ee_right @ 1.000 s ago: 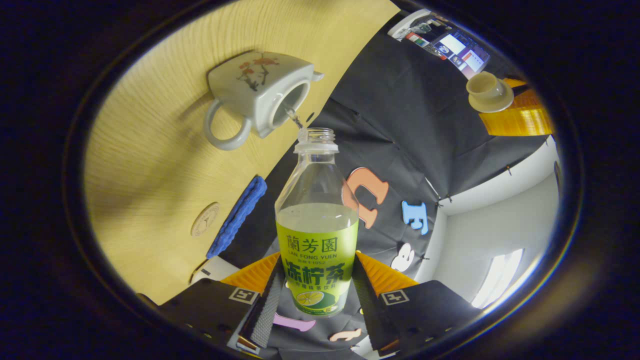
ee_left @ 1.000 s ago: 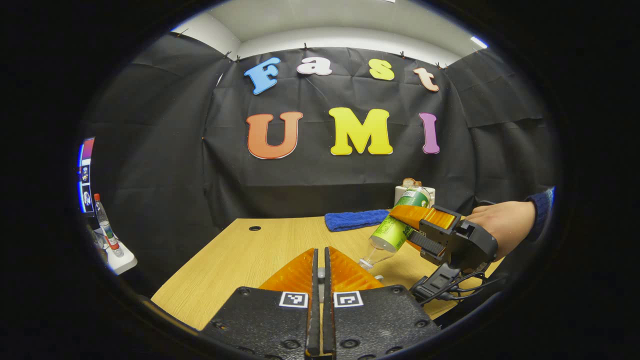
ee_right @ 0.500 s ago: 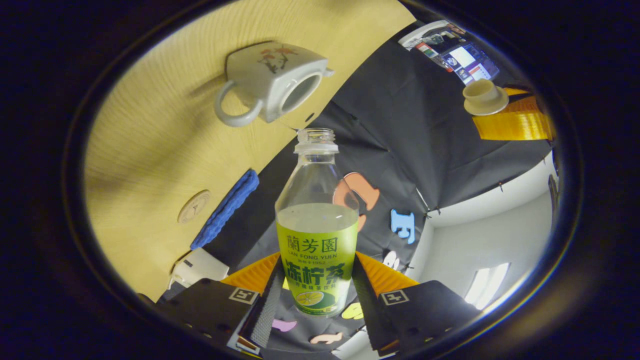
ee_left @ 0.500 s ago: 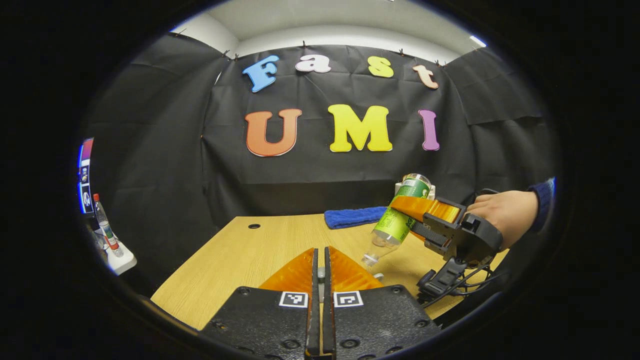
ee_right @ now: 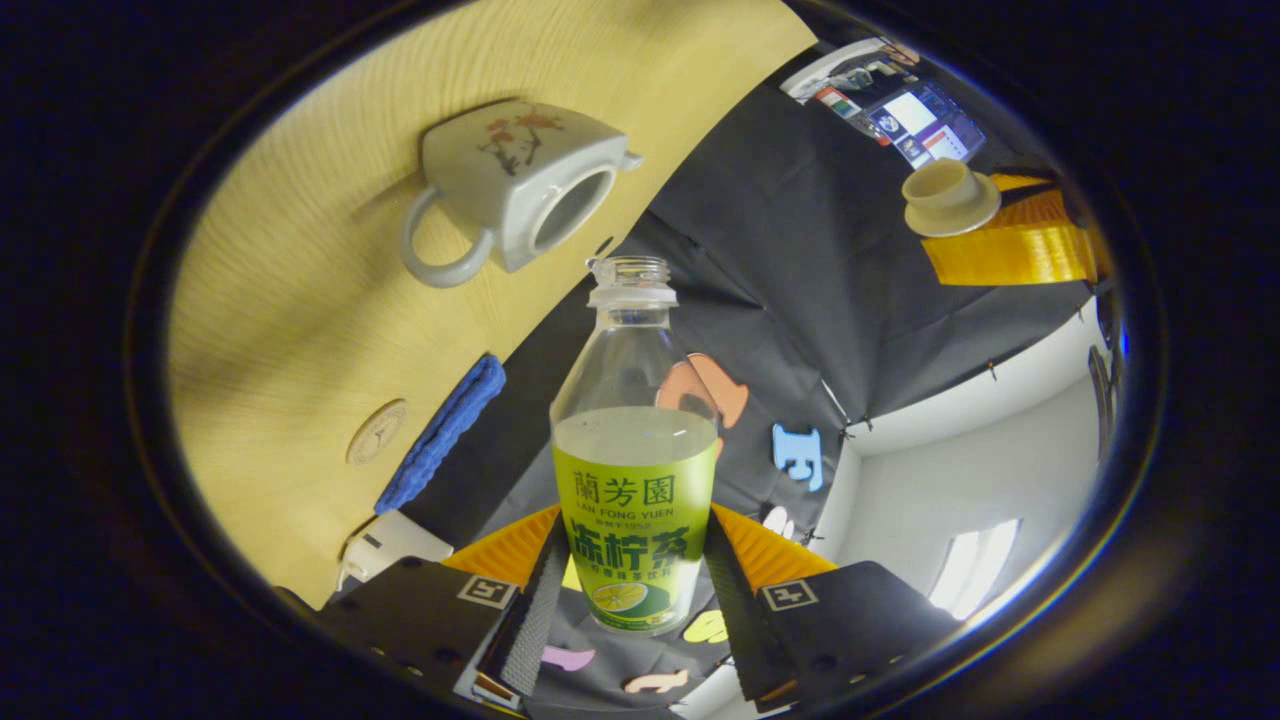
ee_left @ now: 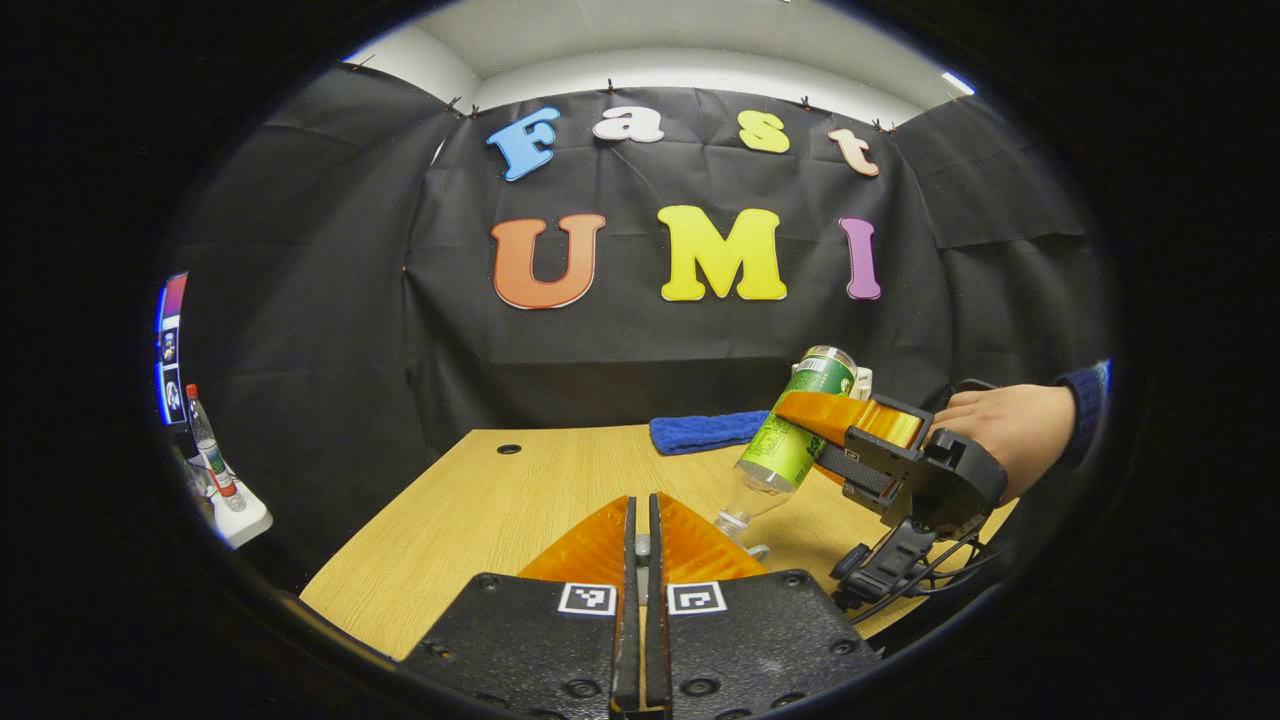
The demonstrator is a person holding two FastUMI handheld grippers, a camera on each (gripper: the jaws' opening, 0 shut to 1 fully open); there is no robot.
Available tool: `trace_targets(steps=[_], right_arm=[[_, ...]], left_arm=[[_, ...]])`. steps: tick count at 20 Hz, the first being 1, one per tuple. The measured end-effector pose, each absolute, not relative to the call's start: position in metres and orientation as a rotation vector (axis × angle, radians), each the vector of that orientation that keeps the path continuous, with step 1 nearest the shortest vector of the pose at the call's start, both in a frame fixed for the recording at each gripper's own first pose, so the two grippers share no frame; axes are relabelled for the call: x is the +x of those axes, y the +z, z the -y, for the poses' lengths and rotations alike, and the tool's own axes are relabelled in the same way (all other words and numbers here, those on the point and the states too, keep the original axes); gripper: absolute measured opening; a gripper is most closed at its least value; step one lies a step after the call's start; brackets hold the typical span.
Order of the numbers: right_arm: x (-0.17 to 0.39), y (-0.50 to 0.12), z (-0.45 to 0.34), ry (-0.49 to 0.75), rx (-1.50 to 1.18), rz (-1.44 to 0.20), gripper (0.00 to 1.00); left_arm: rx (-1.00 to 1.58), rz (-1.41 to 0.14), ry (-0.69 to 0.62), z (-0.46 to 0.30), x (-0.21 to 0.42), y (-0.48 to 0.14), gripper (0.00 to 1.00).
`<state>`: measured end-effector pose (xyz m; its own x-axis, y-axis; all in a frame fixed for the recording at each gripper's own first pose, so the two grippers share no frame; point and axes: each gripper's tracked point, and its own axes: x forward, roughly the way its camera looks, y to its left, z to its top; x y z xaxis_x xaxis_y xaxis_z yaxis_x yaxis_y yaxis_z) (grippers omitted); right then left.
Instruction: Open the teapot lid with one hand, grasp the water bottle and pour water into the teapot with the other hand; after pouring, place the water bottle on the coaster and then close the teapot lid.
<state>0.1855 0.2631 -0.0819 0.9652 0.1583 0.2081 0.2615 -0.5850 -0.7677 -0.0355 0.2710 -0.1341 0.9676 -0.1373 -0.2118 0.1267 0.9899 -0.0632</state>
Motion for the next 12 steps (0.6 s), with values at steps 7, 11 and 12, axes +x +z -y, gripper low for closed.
trace_targets(steps=[7, 11, 12], right_arm=[[0.207, -0.101, -0.199, -0.064, -1.638, 0.041, 0.74], [0.219, -0.105, -0.167, -0.060, -1.335, -0.081, 0.74], [0.223, -0.106, -0.160, -0.062, -1.289, -0.098, 0.77]], left_arm=[[-0.076, -0.213, -0.138, -0.270, -0.034, -0.134, 0.05], [-0.097, -0.231, -0.132, -0.270, -0.031, -0.140, 0.05], [-0.099, -0.238, -0.129, -0.270, -0.031, -0.143, 0.05]])
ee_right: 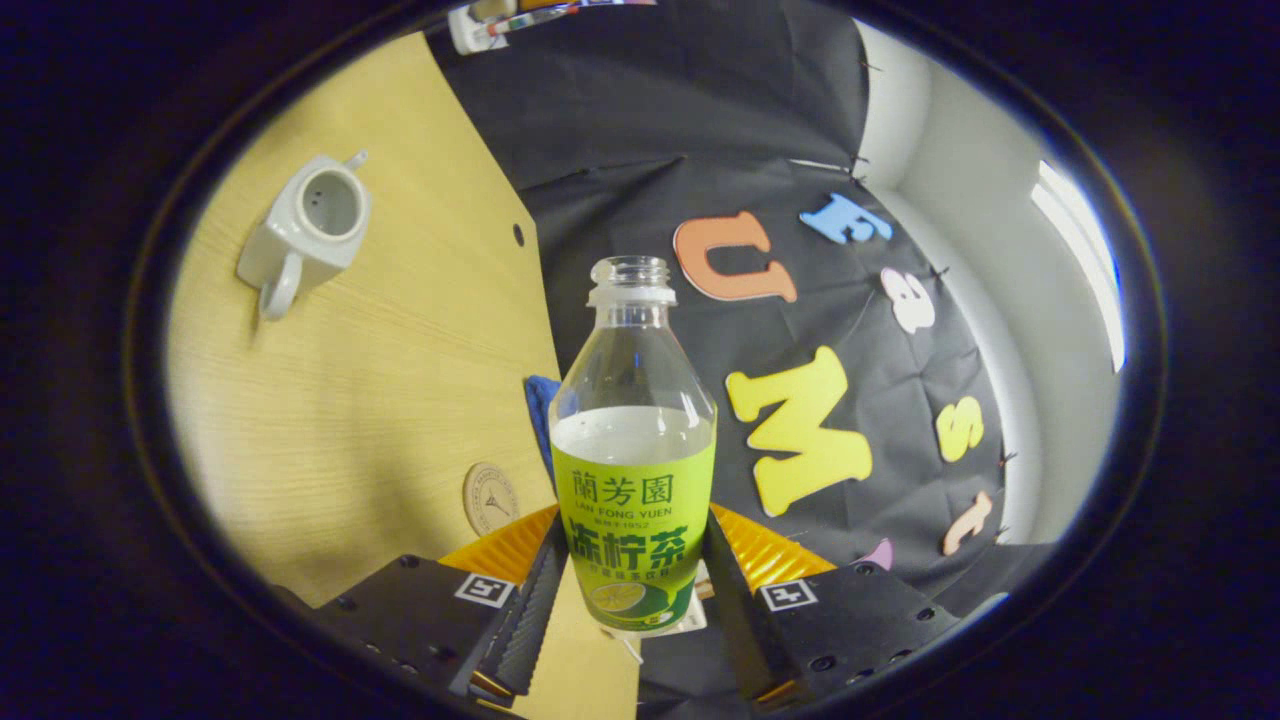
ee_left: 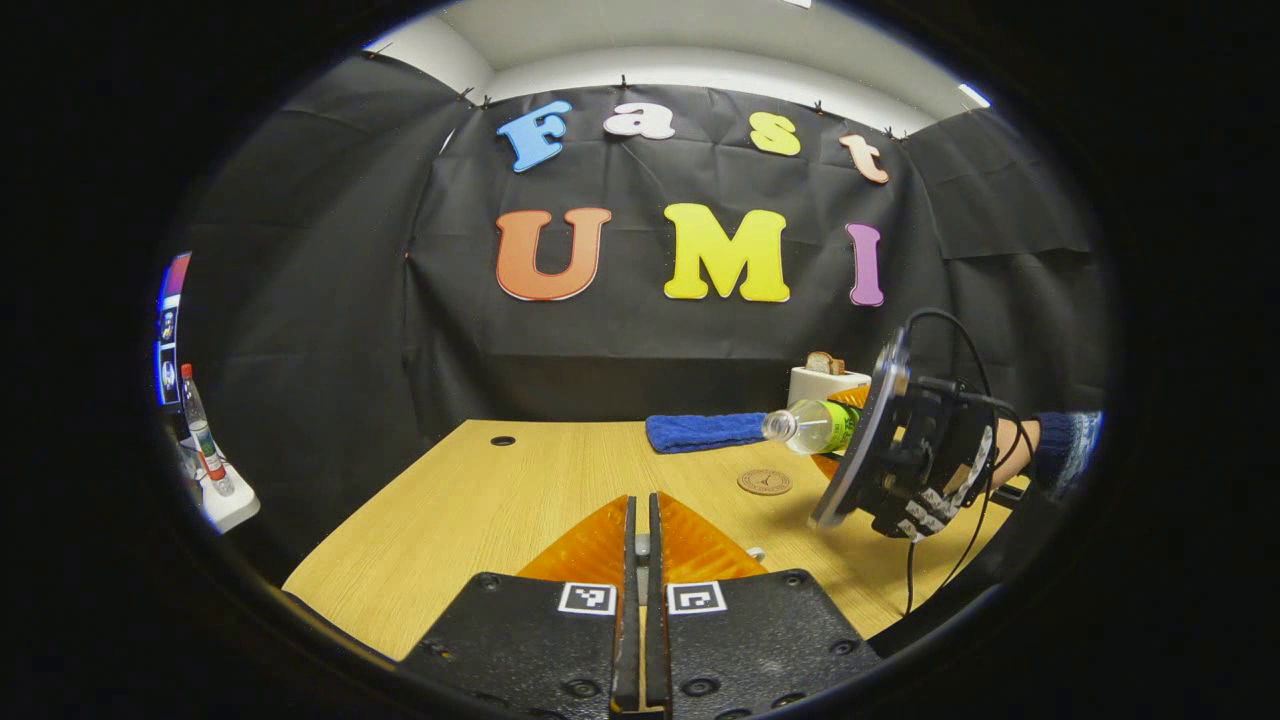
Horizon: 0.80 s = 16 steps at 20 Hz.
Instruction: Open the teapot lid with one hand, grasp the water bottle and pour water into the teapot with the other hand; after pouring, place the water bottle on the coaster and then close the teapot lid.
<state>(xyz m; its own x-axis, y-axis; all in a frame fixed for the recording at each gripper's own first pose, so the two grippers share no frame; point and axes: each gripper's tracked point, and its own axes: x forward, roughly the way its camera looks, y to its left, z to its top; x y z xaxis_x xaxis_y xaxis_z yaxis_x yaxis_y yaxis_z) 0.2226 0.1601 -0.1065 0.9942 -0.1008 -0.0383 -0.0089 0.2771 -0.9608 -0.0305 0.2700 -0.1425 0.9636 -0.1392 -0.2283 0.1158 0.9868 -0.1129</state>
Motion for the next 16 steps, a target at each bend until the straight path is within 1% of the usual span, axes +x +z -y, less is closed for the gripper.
trace_targets(steps=[2, 3, 4, 10, 13, 14, 15, 16], right_arm=[[0.232, -0.104, -0.149, -0.074, -1.208, -0.114, 0.77], [0.236, -0.103, -0.144, -0.081, -1.160, -0.122, 0.74], [0.242, -0.104, -0.140, -0.084, -1.110, -0.130, 0.77], [0.263, -0.101, -0.138, -0.083, -0.767, -0.143, 0.76], [0.276, -0.104, -0.138, -0.071, -0.566, -0.176, 0.77], [0.279, -0.104, -0.138, -0.066, -0.502, -0.186, 0.74], [0.283, -0.106, -0.140, -0.057, -0.435, -0.198, 0.77], [0.286, -0.110, -0.141, -0.047, -0.371, -0.215, 0.74]], left_arm=[[-0.094, -0.247, -0.125, -0.269, -0.031, -0.145, 0.05], [-0.091, -0.245, -0.124, -0.269, -0.031, -0.143, 0.05], [-0.089, -0.243, -0.126, -0.267, -0.030, -0.143, 0.05], [-0.090, -0.242, -0.140, -0.260, -0.028, -0.144, 0.05], [-0.083, -0.247, -0.139, -0.258, -0.028, -0.145, 0.05], [-0.079, -0.246, -0.140, -0.257, -0.028, -0.146, 0.05], [-0.078, -0.245, -0.141, -0.256, -0.028, -0.146, 0.05], [-0.077, -0.246, -0.143, -0.255, -0.027, -0.147, 0.05]])
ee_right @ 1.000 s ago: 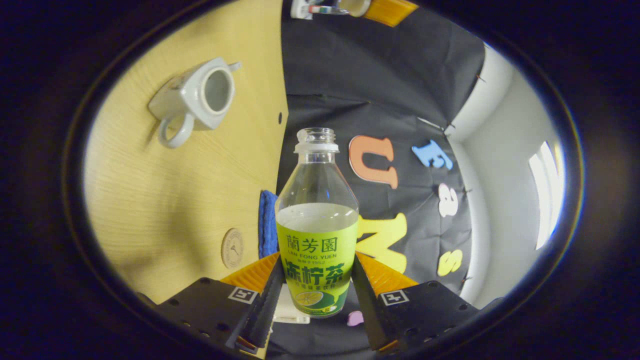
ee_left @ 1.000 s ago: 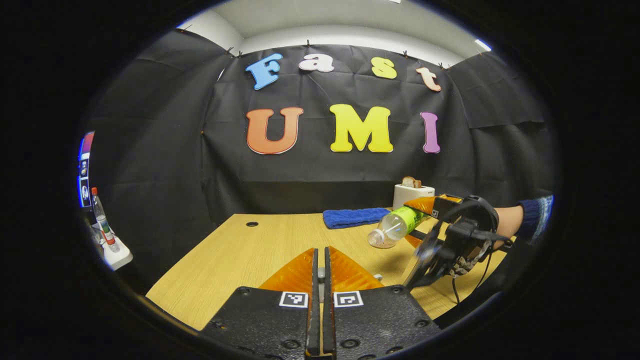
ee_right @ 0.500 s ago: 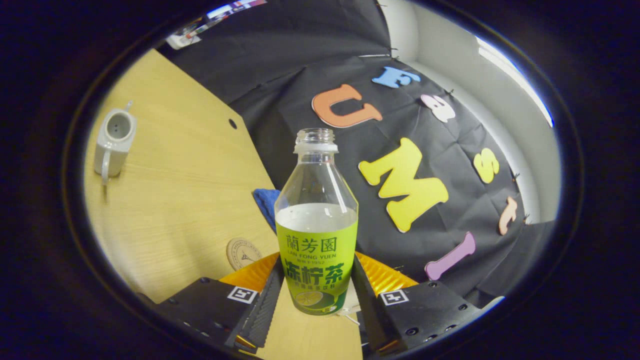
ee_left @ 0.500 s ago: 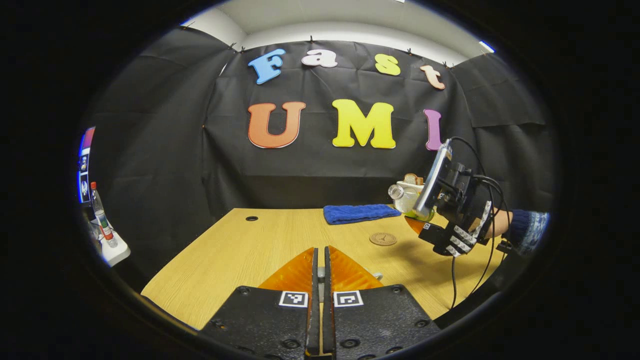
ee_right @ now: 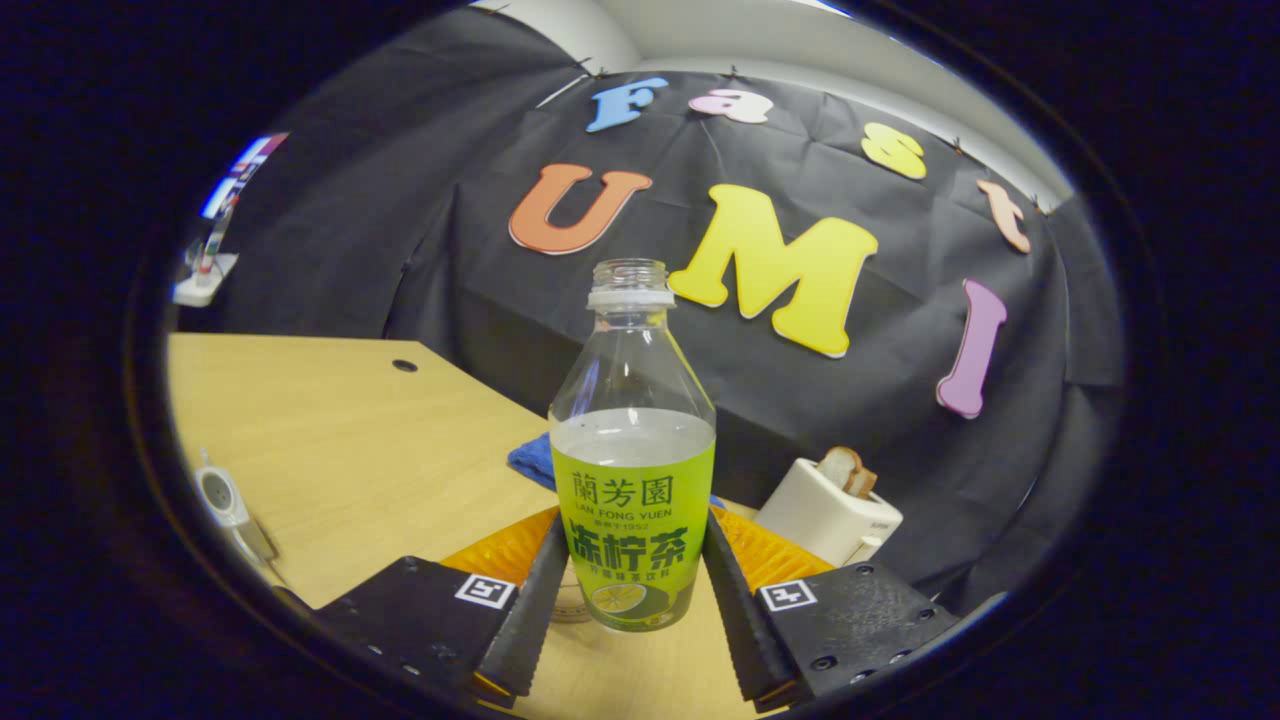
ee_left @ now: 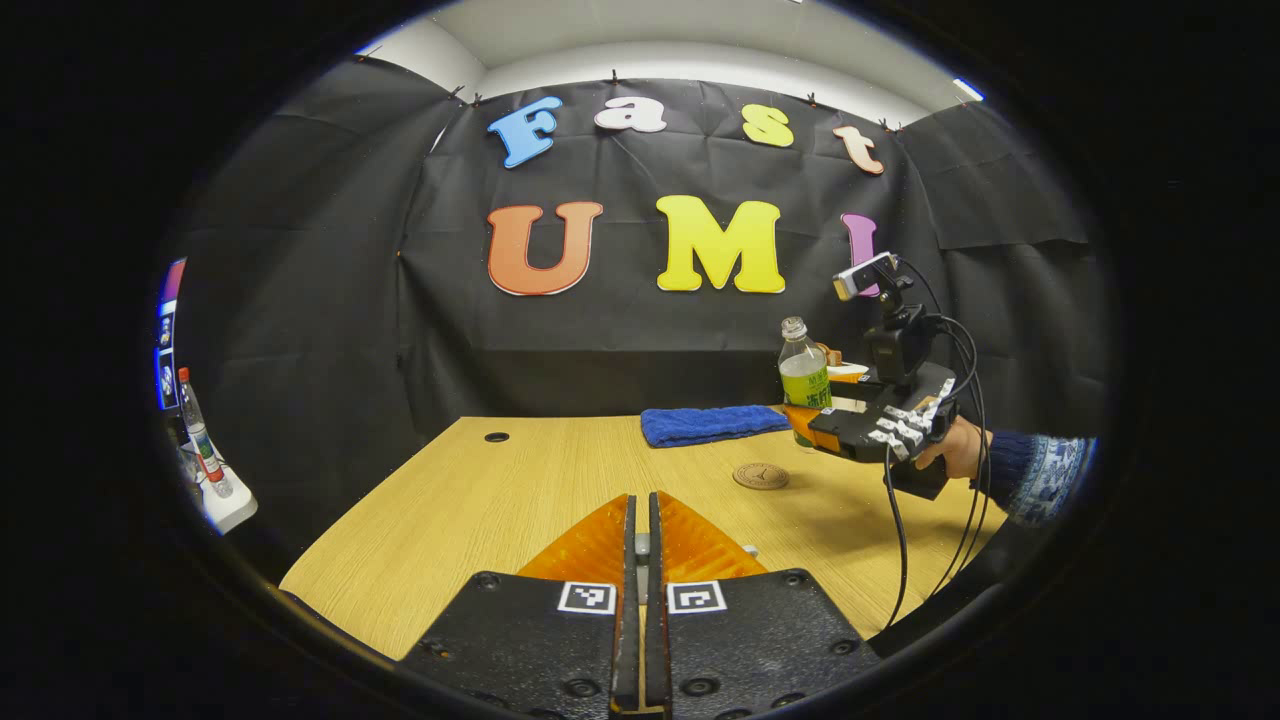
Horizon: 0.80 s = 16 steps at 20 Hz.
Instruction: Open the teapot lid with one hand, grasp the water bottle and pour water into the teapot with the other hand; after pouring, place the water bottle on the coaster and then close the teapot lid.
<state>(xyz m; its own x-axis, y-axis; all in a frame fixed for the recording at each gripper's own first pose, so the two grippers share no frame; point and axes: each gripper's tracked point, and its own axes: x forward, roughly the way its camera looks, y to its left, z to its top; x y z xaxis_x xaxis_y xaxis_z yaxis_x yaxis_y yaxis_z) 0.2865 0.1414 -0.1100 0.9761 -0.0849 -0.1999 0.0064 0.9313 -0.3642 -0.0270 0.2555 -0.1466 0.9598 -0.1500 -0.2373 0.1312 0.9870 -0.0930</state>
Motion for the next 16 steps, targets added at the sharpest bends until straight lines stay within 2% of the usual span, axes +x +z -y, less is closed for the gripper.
trace_targets(steps=[1, 3, 10, 16], right_arm=[[0.291, -0.113, -0.143, -0.041, -0.312, -0.232, 0.77], [0.303, -0.122, -0.139, -0.040, -0.251, -0.255, 0.74], [0.331, -0.161, -0.156, 0.017, -0.080, -0.337, 0.76], [0.347, -0.175, -0.148, -0.007, -0.022, -0.350, 0.74]], left_arm=[[-0.075, -0.245, -0.143, -0.254, -0.026, -0.146, 0.05], [-0.069, -0.246, -0.145, -0.254, -0.025, -0.147, 0.05], [-0.058, -0.260, -0.141, -0.255, -0.023, -0.157, 0.05], [-0.054, -0.267, -0.124, -0.261, -0.021, -0.161, 0.05]])
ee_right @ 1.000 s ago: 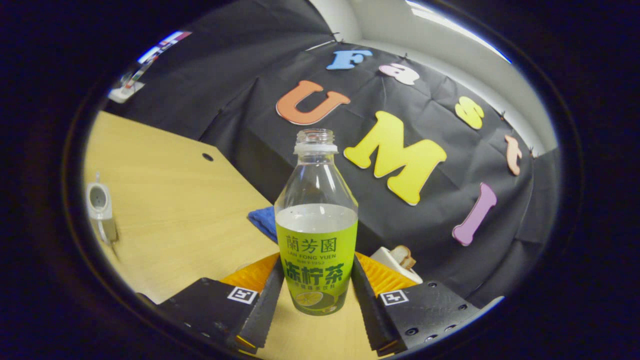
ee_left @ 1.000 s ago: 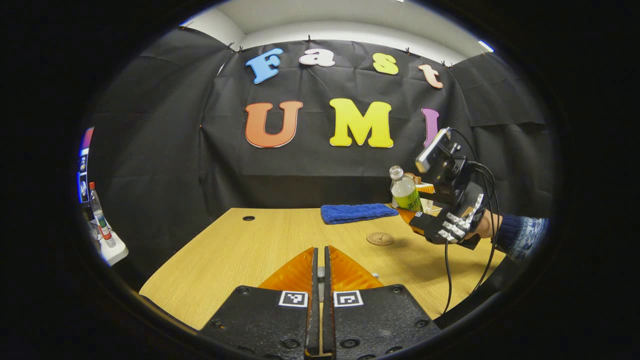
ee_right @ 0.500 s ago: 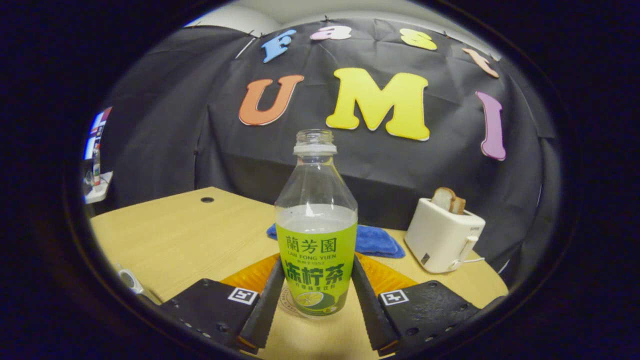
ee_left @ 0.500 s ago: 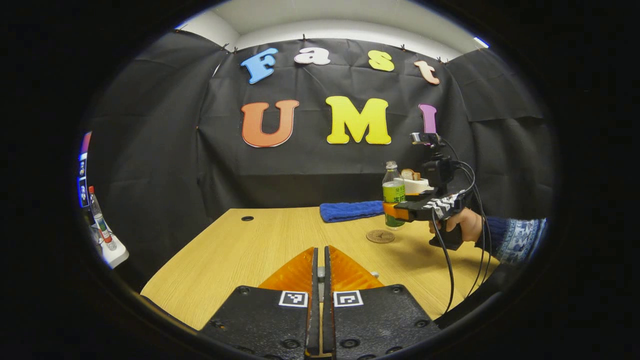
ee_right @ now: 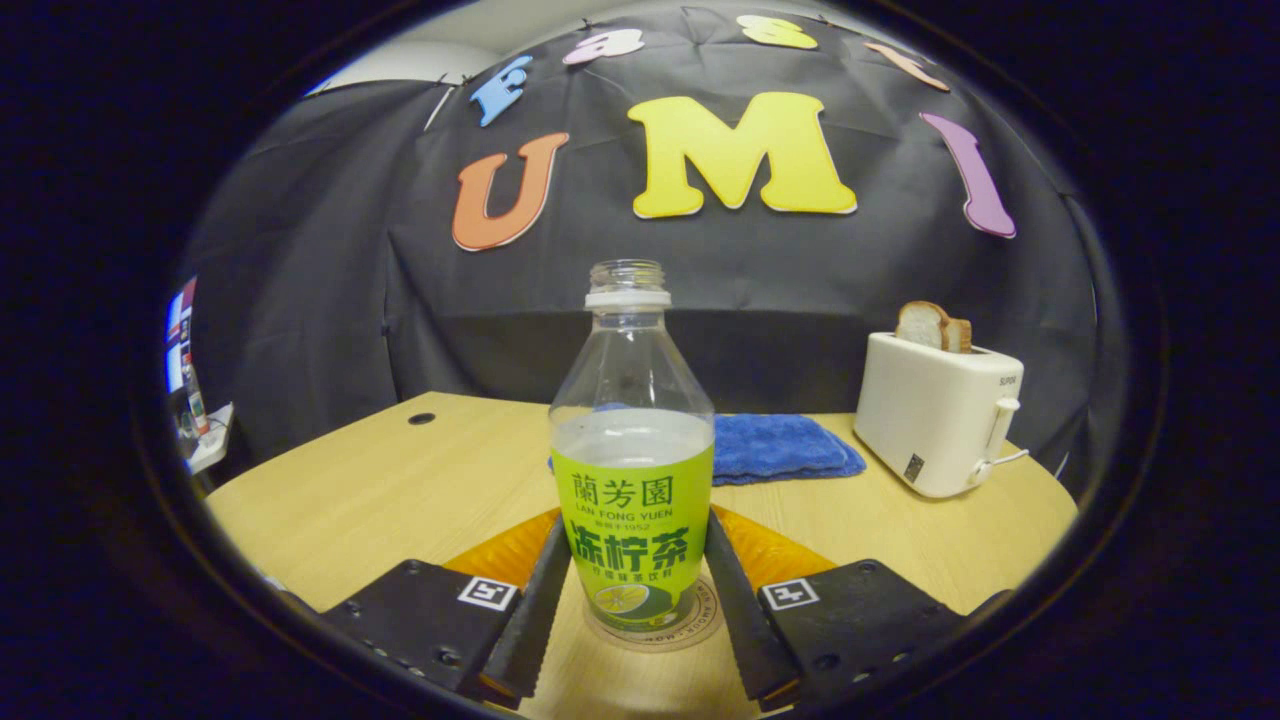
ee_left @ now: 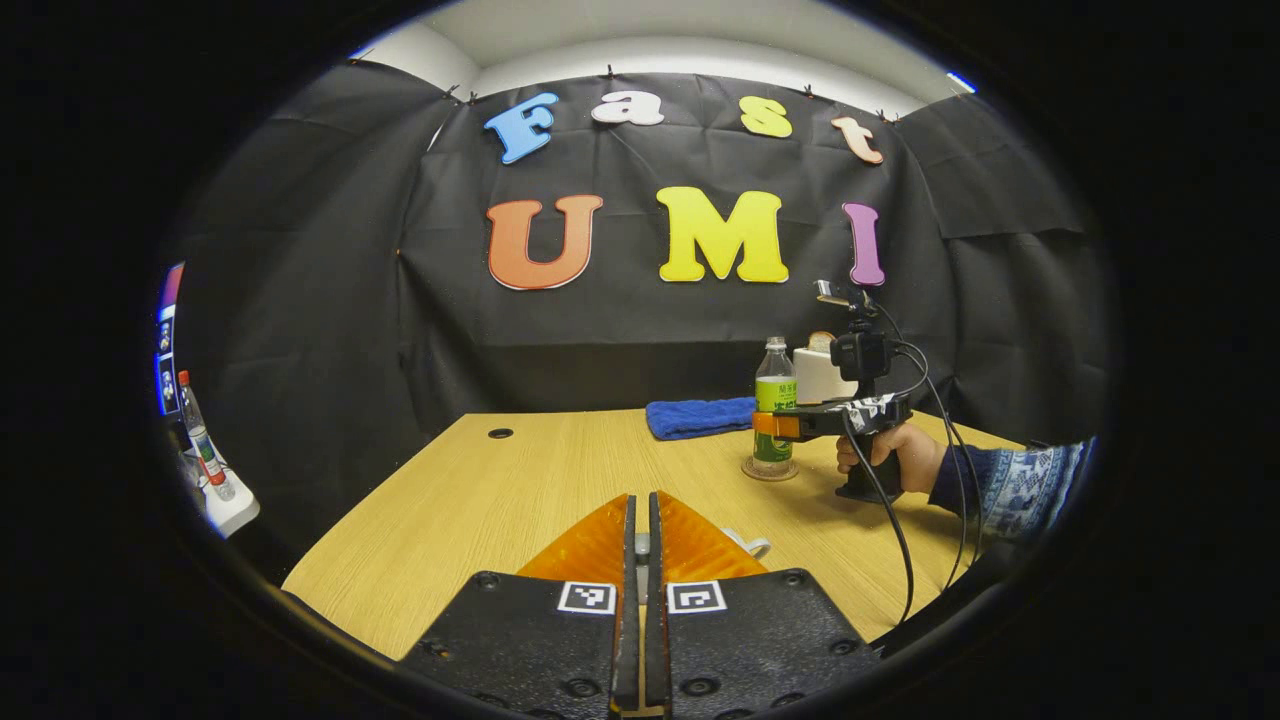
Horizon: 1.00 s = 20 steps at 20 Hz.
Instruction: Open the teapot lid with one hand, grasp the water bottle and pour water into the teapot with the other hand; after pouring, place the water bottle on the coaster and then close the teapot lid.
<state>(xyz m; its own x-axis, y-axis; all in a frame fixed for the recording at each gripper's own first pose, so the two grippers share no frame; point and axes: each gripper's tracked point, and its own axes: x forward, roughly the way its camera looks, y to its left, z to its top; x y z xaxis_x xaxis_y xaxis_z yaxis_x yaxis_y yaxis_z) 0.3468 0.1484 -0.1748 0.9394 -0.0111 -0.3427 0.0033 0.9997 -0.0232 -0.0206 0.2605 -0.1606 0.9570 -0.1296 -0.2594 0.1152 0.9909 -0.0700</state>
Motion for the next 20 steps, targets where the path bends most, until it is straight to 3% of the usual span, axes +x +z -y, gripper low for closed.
trace_targets(steps=[5, 9, 20], right_arm=[[0.345, -0.177, -0.152, 0.031, -0.023, -0.350, 0.78], [0.334, -0.168, -0.148, 0.038, -0.022, -0.337, 0.95], [0.259, -0.133, -0.128, 0.045, -0.027, -0.279, 0.96]], left_arm=[[-0.063, -0.270, -0.140, -0.254, -0.021, -0.161, 0.05], [-0.061, -0.252, -0.160, -0.244, -0.021, -0.154, 0.05], [-0.031, -0.210, -0.162, -0.222, -0.015, -0.146, 0.05]])
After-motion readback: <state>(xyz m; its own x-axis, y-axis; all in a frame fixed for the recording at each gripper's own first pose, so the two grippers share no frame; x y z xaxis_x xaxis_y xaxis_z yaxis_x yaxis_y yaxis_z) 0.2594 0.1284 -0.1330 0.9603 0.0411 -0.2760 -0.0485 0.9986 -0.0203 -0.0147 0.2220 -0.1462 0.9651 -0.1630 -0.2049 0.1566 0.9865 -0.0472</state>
